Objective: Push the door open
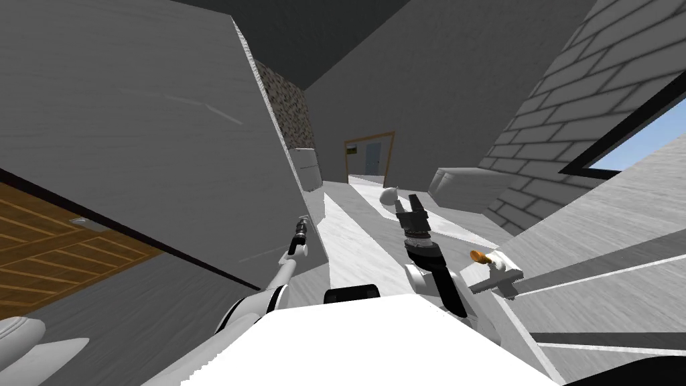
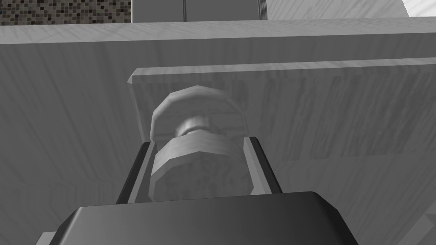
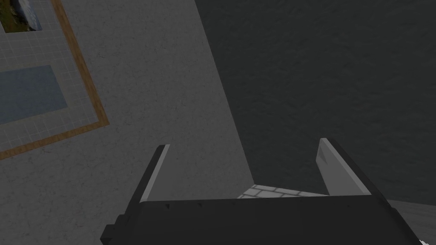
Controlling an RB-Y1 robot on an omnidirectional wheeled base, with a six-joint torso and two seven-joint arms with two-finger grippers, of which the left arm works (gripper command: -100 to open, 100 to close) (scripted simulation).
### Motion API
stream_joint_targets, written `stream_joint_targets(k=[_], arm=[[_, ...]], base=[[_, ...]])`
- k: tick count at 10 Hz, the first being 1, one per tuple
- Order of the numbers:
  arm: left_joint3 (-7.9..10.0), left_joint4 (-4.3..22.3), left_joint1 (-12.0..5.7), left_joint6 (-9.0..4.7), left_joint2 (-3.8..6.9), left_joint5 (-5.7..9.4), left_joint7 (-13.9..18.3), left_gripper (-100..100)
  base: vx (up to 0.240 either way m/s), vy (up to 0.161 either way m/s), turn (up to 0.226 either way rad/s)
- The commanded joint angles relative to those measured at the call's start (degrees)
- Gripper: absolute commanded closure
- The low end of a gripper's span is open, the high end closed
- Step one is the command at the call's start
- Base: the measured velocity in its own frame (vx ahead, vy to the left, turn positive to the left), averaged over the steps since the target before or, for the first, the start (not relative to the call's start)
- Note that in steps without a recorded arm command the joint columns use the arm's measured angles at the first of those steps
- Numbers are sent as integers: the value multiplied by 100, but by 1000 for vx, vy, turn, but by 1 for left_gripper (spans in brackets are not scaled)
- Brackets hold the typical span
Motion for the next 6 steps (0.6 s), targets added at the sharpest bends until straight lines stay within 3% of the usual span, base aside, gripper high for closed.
stream_joint_targets(k=[1, 4, 6], arm=[[116, 25, -24, 2, 45, 33, -54, 100], [167, -16, 35, 26, 47, 47, -78, 100], [293, -11, 45, 20, 105, 90, -118, 100]], base=[[181, -100, 60], [140, -65, 45], [146, -52, 50]])
